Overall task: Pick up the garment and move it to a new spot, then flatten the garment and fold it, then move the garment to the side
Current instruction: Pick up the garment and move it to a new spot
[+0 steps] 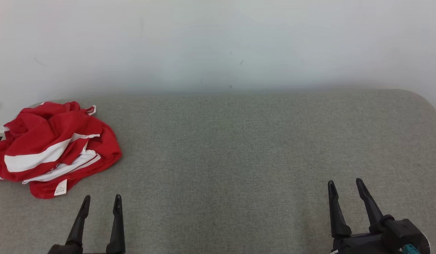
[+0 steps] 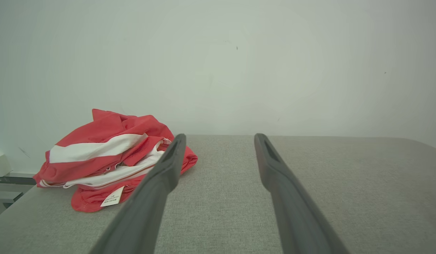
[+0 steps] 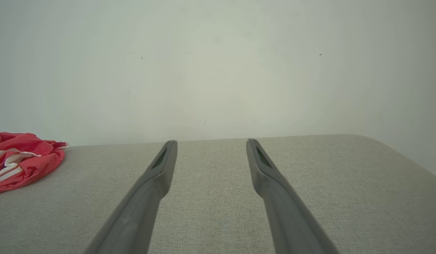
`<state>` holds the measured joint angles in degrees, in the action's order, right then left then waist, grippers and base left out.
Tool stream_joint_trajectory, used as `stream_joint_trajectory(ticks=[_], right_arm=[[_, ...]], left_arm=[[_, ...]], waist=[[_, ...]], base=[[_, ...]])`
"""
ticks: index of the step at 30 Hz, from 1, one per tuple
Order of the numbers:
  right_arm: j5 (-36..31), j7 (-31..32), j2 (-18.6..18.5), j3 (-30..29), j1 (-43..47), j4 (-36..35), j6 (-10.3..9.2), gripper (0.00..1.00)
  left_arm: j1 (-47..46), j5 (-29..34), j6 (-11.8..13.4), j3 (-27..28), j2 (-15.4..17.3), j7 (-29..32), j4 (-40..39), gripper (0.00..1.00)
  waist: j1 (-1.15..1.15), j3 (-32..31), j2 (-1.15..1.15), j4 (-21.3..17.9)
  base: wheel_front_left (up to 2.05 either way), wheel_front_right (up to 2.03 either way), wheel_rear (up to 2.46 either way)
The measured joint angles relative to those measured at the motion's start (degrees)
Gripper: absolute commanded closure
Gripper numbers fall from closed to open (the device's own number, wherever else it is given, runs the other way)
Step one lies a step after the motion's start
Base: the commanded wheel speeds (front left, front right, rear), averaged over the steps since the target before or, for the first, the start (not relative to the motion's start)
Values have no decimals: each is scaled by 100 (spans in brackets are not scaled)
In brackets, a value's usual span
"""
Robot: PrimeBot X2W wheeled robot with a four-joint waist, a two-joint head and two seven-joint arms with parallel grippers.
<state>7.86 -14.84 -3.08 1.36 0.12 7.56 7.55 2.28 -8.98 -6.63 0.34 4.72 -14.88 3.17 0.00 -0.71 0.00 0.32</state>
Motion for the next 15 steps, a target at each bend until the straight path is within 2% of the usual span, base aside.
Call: stream_joint_trajectory(ticks=[15], right_arm=[[224,-30,-5,9,6,158,0,0]], left_arm=[[5,-78,-49,47,0,-18,18,0]], waist=[[0,-15,0,26]], base=[[0,0,0]])
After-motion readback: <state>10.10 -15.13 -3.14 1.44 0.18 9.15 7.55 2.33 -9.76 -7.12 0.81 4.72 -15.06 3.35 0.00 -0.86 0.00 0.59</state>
